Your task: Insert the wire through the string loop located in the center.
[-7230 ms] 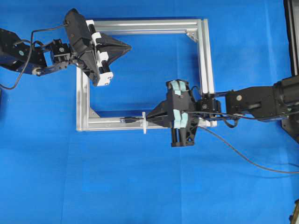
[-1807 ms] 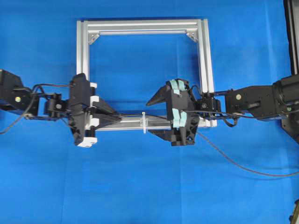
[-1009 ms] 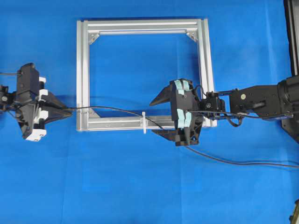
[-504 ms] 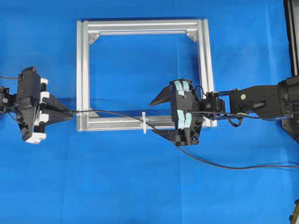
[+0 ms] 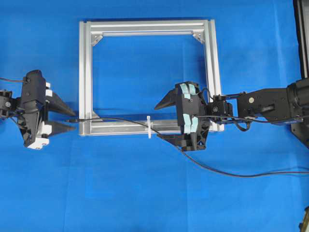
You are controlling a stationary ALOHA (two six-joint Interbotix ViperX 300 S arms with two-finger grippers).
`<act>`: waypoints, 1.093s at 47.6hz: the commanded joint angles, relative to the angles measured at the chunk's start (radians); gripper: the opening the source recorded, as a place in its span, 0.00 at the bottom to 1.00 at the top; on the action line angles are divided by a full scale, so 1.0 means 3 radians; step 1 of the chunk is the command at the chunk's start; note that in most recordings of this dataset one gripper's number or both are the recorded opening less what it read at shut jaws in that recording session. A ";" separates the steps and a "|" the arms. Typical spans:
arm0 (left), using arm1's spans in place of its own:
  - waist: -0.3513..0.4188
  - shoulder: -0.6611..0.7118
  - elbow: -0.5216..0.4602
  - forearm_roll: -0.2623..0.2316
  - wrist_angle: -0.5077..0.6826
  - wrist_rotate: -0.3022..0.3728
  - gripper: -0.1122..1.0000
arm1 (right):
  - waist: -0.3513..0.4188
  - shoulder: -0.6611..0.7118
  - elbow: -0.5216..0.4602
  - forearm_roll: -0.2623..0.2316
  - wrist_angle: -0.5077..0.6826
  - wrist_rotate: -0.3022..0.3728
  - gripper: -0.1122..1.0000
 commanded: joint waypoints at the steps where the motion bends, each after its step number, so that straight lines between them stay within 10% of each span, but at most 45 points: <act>1: -0.0005 -0.0066 -0.0036 0.0000 0.0061 -0.0005 0.66 | 0.0005 -0.0092 -0.0036 -0.0005 -0.0015 0.0000 0.94; 7: 0.0010 -0.0133 -0.0036 0.0000 0.0169 0.0000 0.90 | 0.0005 -0.0092 -0.0031 -0.0005 -0.0015 0.0000 0.94; 52: 0.0031 -0.0966 -0.0184 0.0020 0.0711 0.0225 0.88 | 0.0005 -0.0649 -0.0041 -0.0010 0.0322 -0.0015 0.94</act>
